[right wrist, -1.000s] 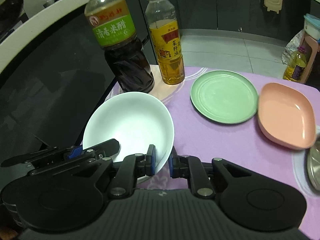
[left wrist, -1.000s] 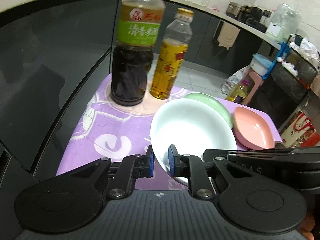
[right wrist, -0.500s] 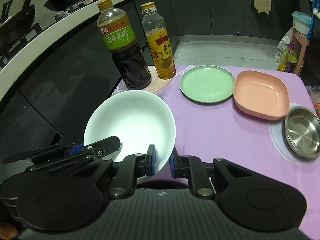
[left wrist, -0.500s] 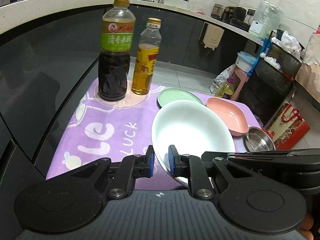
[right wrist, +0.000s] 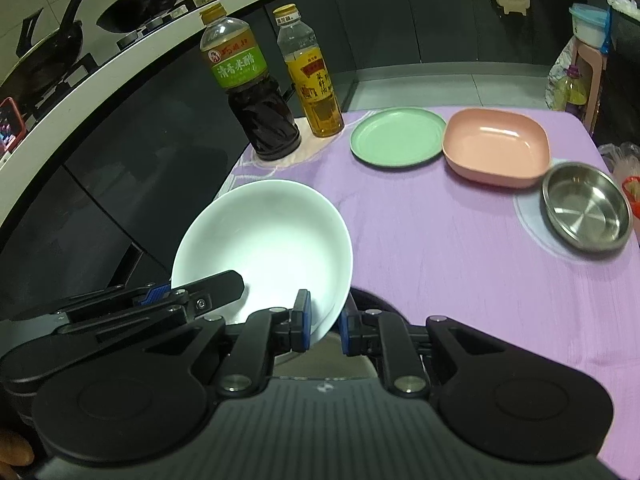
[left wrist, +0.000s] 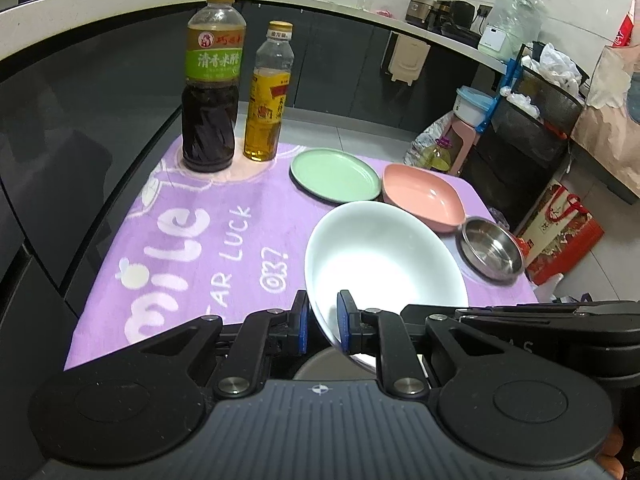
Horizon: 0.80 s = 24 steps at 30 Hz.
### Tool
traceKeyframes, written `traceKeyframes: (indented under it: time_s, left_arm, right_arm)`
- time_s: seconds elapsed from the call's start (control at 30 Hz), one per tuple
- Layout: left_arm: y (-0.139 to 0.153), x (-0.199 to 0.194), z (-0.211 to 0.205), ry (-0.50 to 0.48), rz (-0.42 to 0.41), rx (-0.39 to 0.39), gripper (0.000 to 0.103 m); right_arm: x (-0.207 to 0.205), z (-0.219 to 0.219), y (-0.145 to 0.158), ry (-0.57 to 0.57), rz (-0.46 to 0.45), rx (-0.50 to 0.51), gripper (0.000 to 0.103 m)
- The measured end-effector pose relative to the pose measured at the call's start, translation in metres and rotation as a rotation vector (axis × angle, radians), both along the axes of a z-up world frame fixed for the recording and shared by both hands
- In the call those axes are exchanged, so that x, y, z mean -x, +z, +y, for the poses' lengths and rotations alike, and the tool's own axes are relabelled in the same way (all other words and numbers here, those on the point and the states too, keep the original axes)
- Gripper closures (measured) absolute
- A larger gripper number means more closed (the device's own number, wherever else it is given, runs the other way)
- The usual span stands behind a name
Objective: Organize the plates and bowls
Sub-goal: 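Carry the small white bowl with both grippers and lower it into the stacked bowls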
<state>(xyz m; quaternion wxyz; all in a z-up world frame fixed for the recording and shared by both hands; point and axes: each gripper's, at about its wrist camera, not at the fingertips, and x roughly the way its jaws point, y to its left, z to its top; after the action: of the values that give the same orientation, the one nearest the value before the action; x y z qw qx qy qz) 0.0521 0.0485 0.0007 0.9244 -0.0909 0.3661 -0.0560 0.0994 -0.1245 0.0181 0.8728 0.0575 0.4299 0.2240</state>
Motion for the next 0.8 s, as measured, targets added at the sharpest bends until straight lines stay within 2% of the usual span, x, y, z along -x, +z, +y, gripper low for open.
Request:
traceKeyframes:
  time_s: [0.27,0.53,0.8]
  left_arm:
    - [-0.011,0.026,-0.004,-0.039,0.027,0.007,0.089]
    - [-0.027,0.036,-0.008,-0.054,0.078,0.010,0.089]
    - [-0.038,0.048,-0.007,-0.077,0.115,-0.003,0.089]
  right_arm:
    - [0.025,-0.011,-0.011,0.016,0.021,-0.004,0.087]
    - [0.037,-0.017,-0.028,0.021,0.069,0.005,0.087]
    - [0.050,-0.017,-0.035,0.049,0.068,0.018,0.087]
